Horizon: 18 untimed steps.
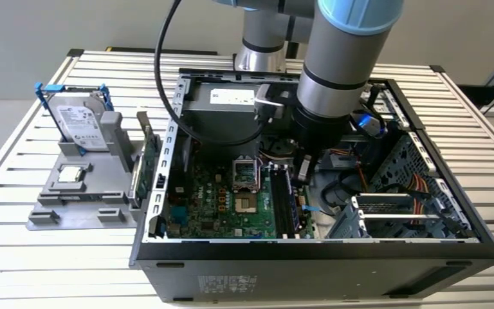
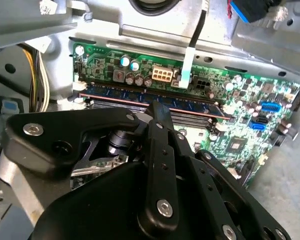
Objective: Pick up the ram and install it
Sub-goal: 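Press down the ram until it locks into place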
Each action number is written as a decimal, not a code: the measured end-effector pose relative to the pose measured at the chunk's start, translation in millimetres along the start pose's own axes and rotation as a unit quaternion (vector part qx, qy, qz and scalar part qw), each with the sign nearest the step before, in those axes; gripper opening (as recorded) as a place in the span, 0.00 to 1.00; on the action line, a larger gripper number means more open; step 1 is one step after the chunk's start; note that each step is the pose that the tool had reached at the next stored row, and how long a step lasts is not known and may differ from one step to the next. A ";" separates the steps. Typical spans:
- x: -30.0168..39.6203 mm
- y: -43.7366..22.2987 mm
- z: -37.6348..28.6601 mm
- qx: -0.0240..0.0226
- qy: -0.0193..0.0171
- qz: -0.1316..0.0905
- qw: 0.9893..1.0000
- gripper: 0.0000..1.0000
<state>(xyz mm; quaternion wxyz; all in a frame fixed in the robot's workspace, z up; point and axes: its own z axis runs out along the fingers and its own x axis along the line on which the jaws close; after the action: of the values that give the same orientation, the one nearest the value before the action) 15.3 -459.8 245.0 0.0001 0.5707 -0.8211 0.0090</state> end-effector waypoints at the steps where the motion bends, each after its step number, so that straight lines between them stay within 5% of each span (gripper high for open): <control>1: 0.0 0.0 0.1 0.000 0.000 -0.006 1.000 0.00; 9: -0.3 0.2 1.0 0.000 -0.002 -0.054 0.999 0.00; 18: -0.3 0.8 2.3 0.000 -0.004 -0.105 0.994 0.00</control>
<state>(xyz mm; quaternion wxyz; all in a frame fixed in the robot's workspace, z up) 14.8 -459.3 242.7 -0.0025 0.6536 -0.7568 0.0065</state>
